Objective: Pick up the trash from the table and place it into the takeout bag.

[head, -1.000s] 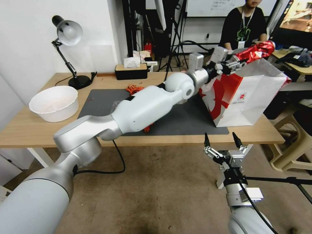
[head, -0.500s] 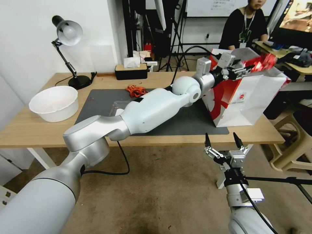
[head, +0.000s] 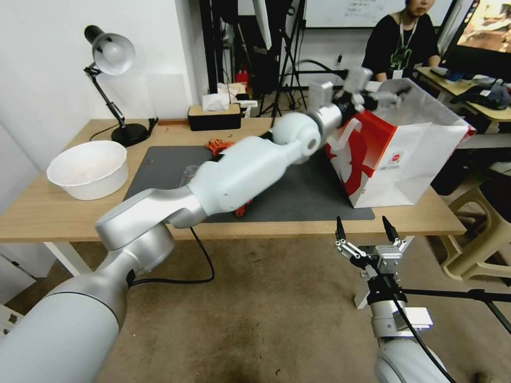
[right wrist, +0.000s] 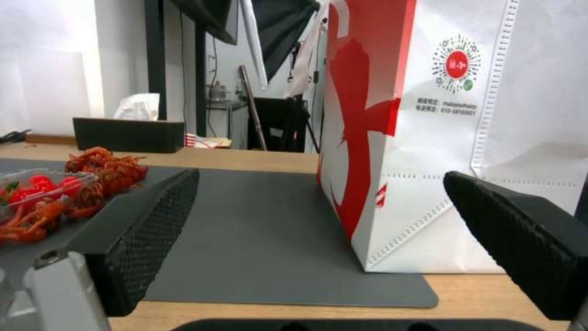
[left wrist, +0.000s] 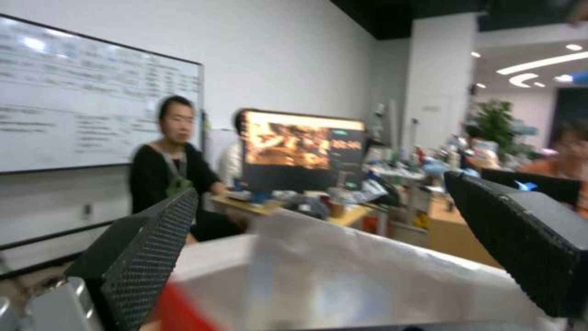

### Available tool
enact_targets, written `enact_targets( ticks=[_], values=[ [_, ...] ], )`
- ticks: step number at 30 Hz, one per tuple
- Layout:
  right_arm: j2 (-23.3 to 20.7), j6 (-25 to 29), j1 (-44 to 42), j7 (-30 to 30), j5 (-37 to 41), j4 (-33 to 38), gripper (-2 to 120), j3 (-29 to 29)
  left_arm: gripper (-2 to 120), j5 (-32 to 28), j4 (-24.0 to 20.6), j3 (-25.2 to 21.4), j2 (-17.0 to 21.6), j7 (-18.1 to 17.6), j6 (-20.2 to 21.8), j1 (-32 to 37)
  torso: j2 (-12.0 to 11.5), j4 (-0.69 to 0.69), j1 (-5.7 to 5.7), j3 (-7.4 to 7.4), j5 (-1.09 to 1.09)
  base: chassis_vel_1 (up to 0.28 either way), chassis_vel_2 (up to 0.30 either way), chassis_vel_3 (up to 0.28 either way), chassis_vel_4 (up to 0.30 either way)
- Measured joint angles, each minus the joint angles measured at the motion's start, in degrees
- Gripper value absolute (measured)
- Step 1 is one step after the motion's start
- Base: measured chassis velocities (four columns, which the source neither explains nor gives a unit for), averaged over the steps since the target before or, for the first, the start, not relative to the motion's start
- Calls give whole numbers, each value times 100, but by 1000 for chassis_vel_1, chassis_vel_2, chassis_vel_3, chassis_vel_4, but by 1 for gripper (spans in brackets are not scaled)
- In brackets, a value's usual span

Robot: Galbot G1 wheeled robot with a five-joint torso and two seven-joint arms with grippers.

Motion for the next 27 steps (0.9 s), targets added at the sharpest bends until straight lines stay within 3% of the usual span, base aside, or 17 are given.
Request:
enact_targets(
  ticks=[2, 4, 8, 13, 16, 27],
  values=[
    [8, -7, 11, -2, 0, -5, 100, -15, 100, -10, -357, -209, 406, -96, 35, 137, 0, 0, 0, 0, -1, 0, 0, 0, 0],
    [11, -8, 11, -2, 0, -5, 100, -18, 100, -10, -421, -249, 474, -122, 55, 169, 0, 0, 0, 0, -1, 0, 0, 0, 0],
    [22, -27, 12, -10, -2, 3, 100, -45, 100, 11, -1091, -646, 1205, -287, 158, 613, 0, 1, 0, 0, -2, 0, 0, 0, 0],
    [22, -34, 8, -12, -4, 24, 100, -46, 100, 85, -1419, -863, 1561, -342, 184, 905, 0, -1, 0, 0, -1, 0, 0, 0, 0],
    [28, -38, 6, -19, -14, 25, 100, -53, 100, 236, -1748, -1163, 1986, -373, 198, 1422, 1, 0, -1, 0, -1, 0, 0, 0, 0],
    [7, -46, 8, -25, -22, 32, 100, -83, 100, 573, -2558, -1993, 2807, -348, 179, 2700, 1, 0, -1, 0, 1, 0, 0, 0, 0]
  ],
)
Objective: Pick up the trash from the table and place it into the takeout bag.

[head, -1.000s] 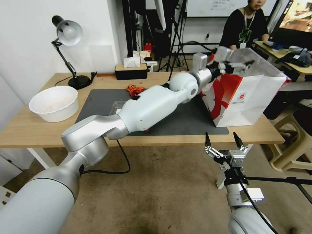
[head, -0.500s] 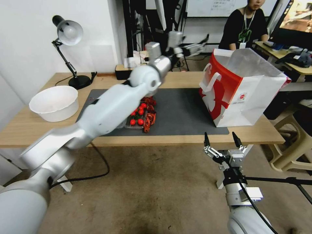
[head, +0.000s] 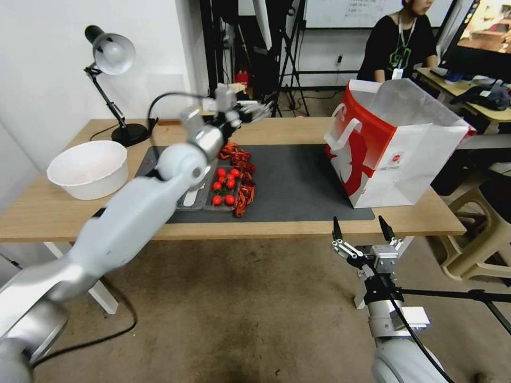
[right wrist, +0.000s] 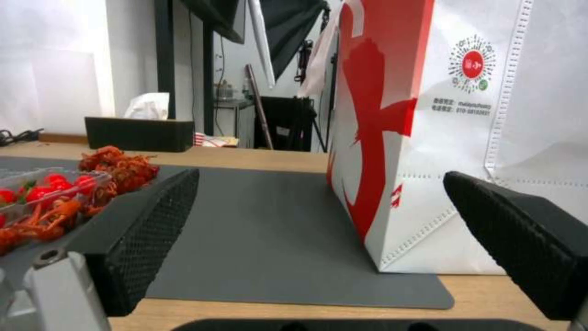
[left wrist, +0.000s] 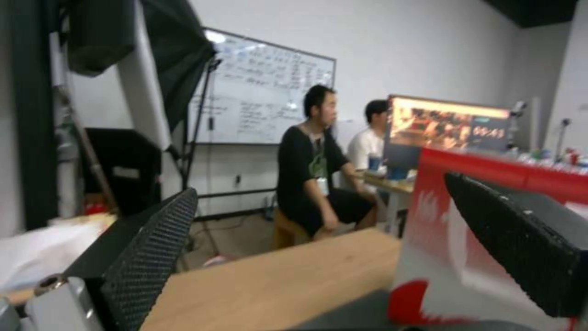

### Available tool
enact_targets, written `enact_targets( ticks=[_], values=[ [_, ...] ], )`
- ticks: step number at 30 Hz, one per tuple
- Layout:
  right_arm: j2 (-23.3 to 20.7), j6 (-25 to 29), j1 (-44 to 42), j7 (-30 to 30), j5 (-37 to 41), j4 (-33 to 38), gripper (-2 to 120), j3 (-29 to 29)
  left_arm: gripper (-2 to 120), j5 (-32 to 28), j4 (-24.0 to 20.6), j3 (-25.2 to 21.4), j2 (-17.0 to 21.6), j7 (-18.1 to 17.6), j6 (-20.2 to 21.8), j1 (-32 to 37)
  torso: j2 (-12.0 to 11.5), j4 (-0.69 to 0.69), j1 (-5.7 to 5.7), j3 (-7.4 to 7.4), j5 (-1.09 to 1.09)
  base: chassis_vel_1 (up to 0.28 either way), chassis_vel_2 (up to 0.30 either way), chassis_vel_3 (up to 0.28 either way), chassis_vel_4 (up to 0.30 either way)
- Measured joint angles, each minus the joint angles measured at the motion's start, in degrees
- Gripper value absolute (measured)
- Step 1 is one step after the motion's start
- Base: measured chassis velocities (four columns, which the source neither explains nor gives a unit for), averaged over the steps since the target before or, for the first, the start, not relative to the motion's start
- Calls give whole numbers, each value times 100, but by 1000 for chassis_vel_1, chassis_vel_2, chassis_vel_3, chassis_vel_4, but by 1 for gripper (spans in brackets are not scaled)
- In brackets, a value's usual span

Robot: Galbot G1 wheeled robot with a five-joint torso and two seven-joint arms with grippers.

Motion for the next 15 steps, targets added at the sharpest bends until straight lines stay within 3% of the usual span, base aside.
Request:
enact_targets(
  ticks=[5, 15],
  values=[
    [-5, -2, -1, -2, -15, 6, 100, -52, 100, 351, -624, -865, 539, 77, -85, 1239, 1, 1, 0, 0, -2, 0, 0, 0, 0],
    [33, 4, -10, -8, -71, -12, 100, -159, 100, 979, -1325, -1966, 743, 96, -361, 2748, 1, -2, 0, 0, 1, 0, 0, 0, 0]
  ],
)
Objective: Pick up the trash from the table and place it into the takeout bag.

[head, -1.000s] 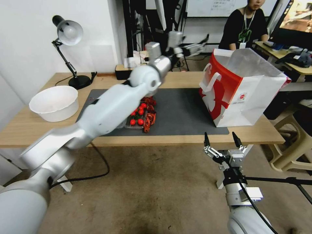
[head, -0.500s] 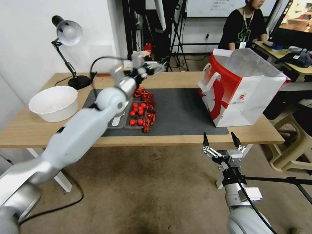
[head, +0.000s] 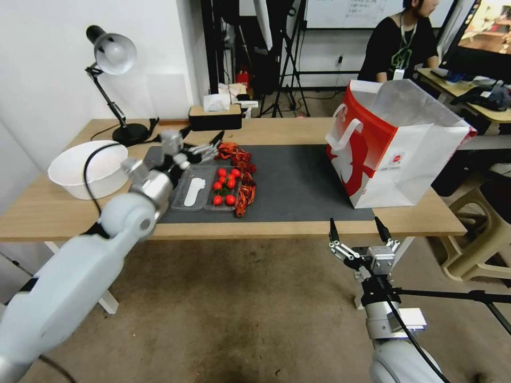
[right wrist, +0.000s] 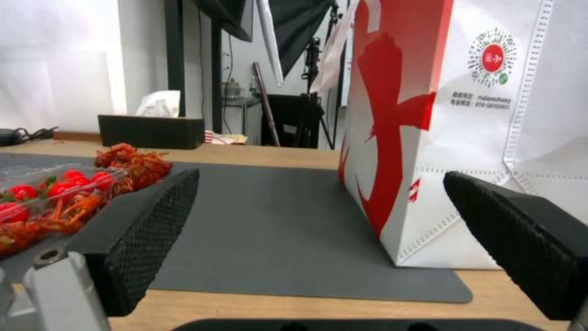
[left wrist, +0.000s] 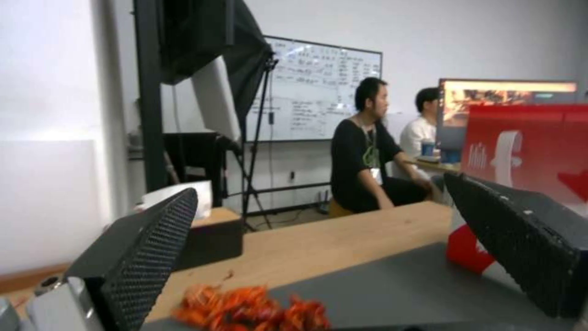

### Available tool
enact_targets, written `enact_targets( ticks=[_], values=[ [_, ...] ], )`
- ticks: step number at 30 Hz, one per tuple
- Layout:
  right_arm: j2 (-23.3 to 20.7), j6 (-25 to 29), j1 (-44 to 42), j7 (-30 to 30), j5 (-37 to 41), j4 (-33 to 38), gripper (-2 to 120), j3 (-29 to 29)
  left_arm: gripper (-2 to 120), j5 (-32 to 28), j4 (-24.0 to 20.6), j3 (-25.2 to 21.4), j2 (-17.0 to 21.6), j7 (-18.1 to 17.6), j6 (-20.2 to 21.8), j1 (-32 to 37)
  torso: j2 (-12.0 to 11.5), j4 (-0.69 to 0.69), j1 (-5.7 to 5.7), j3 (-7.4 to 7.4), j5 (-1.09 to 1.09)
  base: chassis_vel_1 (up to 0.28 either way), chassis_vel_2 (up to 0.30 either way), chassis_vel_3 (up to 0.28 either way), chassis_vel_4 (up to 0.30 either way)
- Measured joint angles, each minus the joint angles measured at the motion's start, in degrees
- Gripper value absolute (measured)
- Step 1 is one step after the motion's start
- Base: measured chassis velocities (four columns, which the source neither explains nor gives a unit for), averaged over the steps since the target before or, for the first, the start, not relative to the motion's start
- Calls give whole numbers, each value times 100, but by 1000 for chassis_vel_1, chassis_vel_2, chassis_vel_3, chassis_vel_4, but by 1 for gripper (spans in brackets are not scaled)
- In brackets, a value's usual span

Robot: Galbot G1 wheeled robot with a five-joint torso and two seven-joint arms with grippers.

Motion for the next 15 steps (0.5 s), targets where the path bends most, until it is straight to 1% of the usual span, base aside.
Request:
enact_targets(
  ticks=[2, 3, 6, 8, 11, 15],
  values=[
    [11, 12, 7, 0, -32, -26, 100, -34, 100, 150, -136, -255, -62, -16, -34, 391, 0, 1, 0, 0, 1, 0, 0, 0, 0],
    [11, 12, 7, 0, -32, -26, 100, -34, 100, 150, -136, -255, -62, -16, -34, 391, 0, 1, 0, 0, 1, 0, 0, 0, 0],
    [30, 25, 13, 1, -58, -48, 100, -77, 100, 400, -265, -604, -260, -65, -95, 983, 0, 2, 1, 0, 0, 0, 0, 0, 0],
    [32, 26, 15, 1, -62, -50, 100, -86, 100, 462, -285, -678, -316, -65, -105, 1088, -1, 1, 1, 0, 0, 0, 0, 0, 0],
    [37, 28, 17, 2, -74, -60, 100, -114, 100, 746, -388, -1025, -574, -66, -158, 1605, -1, 2, 1, 0, 0, 0, 0, 0, 0],
    [38, 30, 15, 3, -77, -63, 100, -122, 100, 903, -446, -1212, -728, -70, -182, 1861, -1, 2, 0, 0, 0, 0, 0, 0, 0]
  ],
)
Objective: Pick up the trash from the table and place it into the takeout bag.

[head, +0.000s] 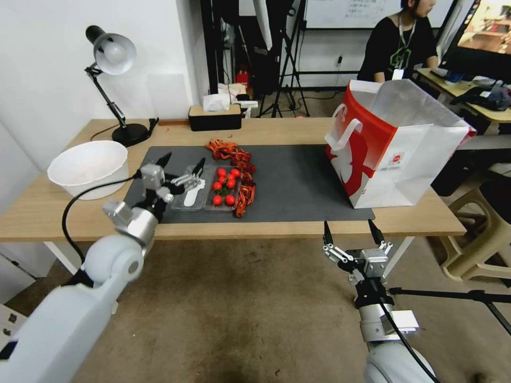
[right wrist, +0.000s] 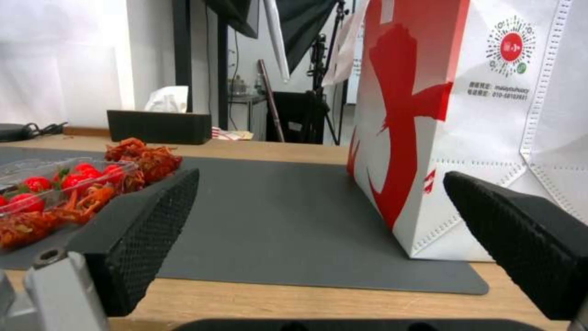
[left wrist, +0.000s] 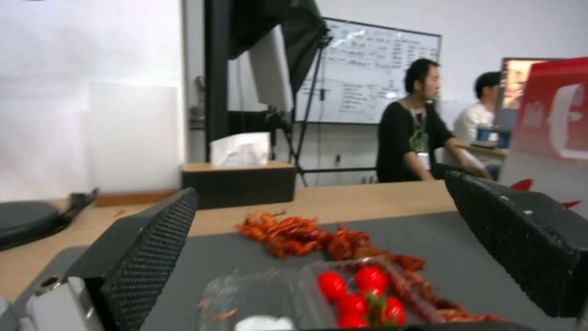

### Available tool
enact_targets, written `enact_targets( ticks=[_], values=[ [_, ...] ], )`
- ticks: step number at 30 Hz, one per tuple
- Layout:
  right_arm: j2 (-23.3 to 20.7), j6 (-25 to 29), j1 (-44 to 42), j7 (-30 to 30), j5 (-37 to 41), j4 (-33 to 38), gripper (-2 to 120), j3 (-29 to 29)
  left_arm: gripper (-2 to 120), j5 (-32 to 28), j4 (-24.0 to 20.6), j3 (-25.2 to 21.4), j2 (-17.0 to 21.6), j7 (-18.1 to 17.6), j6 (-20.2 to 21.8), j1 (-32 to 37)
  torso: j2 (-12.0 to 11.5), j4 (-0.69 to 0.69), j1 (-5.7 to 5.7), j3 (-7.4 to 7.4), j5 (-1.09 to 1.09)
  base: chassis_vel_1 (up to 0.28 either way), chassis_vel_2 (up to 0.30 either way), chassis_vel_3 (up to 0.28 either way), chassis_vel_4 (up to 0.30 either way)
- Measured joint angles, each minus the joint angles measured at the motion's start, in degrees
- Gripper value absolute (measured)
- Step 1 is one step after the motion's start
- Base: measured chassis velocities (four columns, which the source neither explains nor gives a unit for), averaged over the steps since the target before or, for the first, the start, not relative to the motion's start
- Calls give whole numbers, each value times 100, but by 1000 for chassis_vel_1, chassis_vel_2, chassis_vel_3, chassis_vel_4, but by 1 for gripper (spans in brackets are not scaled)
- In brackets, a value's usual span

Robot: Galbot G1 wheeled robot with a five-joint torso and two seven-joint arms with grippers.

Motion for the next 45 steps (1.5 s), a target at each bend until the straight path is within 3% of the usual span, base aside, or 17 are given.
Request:
enact_targets(
  ticks=[8, 14, 20, 34, 45],
  values=[
    [14, 19, -6, 4, -17, -27, 100, -30, 100, 743, -115, -697, -501, -6, -267, 904, 0, 0, 0, 0, 0, 0, 0, 0, 0],
    [26, 24, -17, 6, -23, -34, 100, -41, 100, 830, -143, -834, -590, -6, -341, 1088, 0, 1, 0, 0, 1, 0, 0, 0, 0],
    [69, 94, -48, 11, -94, -82, 100, -47, 100, 1339, -174, -1255, -865, -4, -591, 1681, 0, 0, 0, 0, 1, 0, 0, 0, 0],
    [162, 107, -127, 141, -179, -152, 100, -122, 100, 1634, -77, -1438, -1206, -4, -1113, 2286, 0, 0, 0, 1, 0, 0, 0, 0, 0],
    [182, 55, -124, 204, -203, -170, 100, -170, 100, 1691, -54, -1473, -1223, 0, -1188, 2362, -1, 0, 1, 1, 0, 0, 0, 0, 0]
  ],
)
